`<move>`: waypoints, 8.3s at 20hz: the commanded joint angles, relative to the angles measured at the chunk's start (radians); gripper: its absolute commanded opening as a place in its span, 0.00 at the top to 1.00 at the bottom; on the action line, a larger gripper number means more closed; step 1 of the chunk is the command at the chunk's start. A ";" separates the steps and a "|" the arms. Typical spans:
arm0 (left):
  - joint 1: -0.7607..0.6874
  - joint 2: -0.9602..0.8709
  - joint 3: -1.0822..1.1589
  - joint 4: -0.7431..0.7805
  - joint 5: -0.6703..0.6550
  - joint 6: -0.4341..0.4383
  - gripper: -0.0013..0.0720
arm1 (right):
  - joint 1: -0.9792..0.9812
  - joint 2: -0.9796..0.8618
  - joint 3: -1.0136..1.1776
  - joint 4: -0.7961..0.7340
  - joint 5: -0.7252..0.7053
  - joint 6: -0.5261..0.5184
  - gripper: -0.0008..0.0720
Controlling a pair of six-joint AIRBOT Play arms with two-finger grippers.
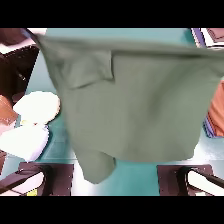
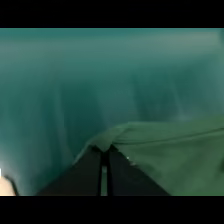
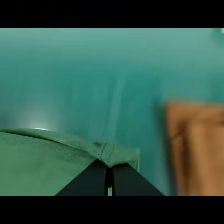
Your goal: Fold the shirts.
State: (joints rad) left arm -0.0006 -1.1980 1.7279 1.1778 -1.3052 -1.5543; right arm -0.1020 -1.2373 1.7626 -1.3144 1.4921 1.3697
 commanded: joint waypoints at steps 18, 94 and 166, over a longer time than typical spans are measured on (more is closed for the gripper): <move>-0.051 -0.479 -0.142 -0.002 0.017 0.081 0.95 | 0.036 -0.412 -0.101 0.001 -0.092 0.002 0.97; -0.097 0.347 -0.907 -0.020 0.097 0.004 0.95 | 0.069 0.185 -0.761 -0.119 -0.061 0.080 0.97; 0.037 -0.122 -0.047 0.087 0.160 0.044 0.95 | 0.925 -0.629 0.198 0.703 -0.347 -0.261 0.56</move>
State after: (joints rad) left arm -0.0906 -1.4567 1.6794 1.1973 -1.1282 -1.5135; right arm 0.7067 -1.7451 1.8832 -0.5983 1.2068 1.1400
